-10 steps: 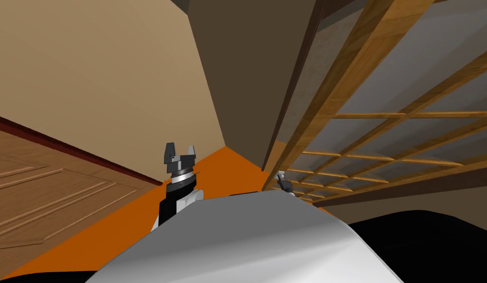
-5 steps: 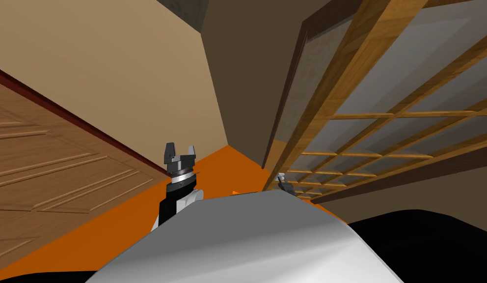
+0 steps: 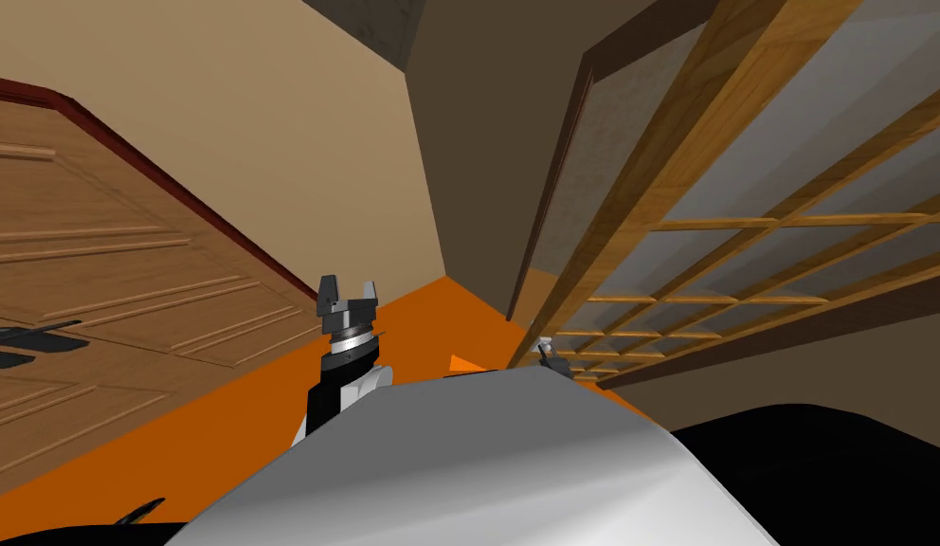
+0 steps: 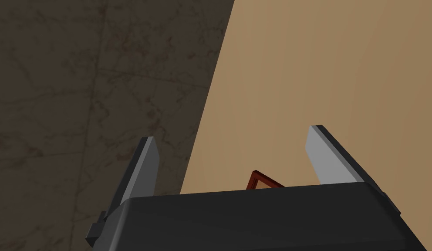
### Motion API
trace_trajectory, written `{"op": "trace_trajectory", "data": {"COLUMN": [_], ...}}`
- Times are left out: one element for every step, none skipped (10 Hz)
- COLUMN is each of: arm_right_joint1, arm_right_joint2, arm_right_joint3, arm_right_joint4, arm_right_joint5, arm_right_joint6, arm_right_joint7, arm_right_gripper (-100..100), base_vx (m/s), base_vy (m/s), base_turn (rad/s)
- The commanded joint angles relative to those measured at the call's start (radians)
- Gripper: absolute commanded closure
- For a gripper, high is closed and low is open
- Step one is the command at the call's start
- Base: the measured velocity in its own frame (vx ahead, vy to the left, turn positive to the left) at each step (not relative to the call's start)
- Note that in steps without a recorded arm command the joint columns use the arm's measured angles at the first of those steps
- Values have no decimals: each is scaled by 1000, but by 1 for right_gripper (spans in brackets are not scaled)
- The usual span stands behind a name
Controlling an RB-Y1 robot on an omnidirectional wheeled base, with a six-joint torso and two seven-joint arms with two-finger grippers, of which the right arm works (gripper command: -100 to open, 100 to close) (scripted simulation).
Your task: Pull the door open
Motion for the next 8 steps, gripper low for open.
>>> {"op": "trace_trajectory", "data": {"arm_right_joint1": [7,10,13,10,6,4,1,-2], "arm_right_joint2": [-10,-14,-20,-14,-18,-21,-23,-27], "arm_right_joint3": [14,20,29,26,38,42,47,52], "arm_right_joint4": [9,15,21,18,33,40,48,56], "arm_right_joint5": [7,11,15,14,19,21,23,25], "arm_right_joint6": [-24,-35,-49,-37,-50,-56,-62,-70], "arm_right_joint7": [-16,-23,-33,-25,-38,-43,-50,-57], "arm_right_gripper": [100,100,100,100,100,100,100,100], "base_vx": [-223,-218,-216,-97,-188,-249,-209,-195], "base_vy": [-32,-43,-44,-17,-14,-18,-30,-28], "base_turn": [124,117,100,25,150,173,101,129]}}
